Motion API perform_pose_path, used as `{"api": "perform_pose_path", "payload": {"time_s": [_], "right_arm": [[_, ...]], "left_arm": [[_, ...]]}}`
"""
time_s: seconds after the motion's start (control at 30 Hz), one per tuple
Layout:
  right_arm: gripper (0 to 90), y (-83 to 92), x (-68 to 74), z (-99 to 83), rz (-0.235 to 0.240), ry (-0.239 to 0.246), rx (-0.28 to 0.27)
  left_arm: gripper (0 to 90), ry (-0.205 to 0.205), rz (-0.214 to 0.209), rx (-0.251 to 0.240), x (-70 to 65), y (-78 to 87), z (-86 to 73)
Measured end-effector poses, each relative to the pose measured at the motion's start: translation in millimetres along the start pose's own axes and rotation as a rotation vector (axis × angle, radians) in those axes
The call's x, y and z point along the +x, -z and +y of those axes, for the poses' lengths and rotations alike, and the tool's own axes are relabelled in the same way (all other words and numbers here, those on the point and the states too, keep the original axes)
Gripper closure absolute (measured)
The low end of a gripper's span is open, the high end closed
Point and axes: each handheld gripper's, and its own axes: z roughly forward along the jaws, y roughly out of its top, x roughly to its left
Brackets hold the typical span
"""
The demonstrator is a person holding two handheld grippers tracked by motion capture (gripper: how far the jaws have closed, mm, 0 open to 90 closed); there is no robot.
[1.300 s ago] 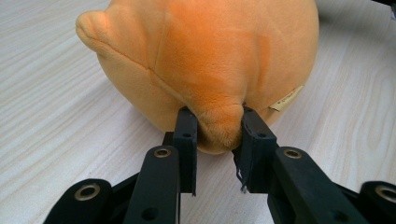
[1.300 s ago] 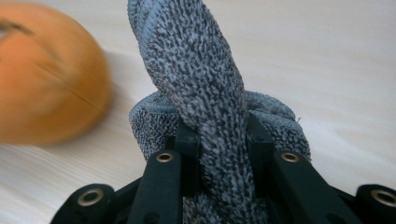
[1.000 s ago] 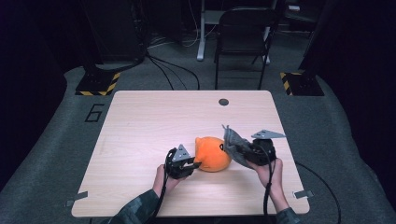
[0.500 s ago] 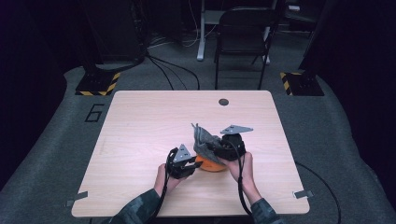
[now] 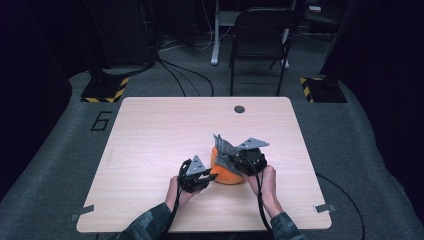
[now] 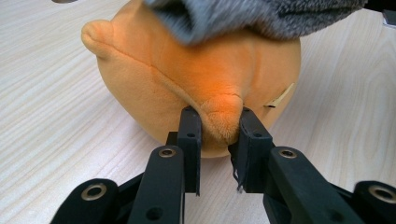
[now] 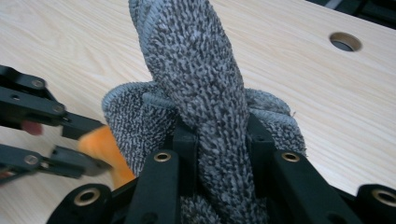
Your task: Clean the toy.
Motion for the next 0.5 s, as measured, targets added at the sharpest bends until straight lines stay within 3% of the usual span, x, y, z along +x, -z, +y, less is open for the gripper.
{"api": "perform_pose_path", "payload": {"time_s": [0.13,0.23,0.27,0.5], "right_arm": [[71.8,7.3,-14.0,-7.6,-0.042,-0.014,0.012],[71.8,8.9,-30.7,-16.7,-0.061,-0.055,0.031],[71.8,7.9,-37.1,-20.8,-0.065,-0.088,0.039],[72.1,-3.1,-60.3,-38.0,-0.114,-0.153,0.126]], "left_arm": [[74.7,-0.003,0.0,0.001,-0.1,0.1,0.0],[74.7,0.0,-0.002,0.0,0.2,-0.1,0.2],[74.6,-0.002,0.0,-0.003,0.2,-0.4,0.3],[74.7,0.0,-0.003,-0.001,1.3,-0.9,0.3]]}}
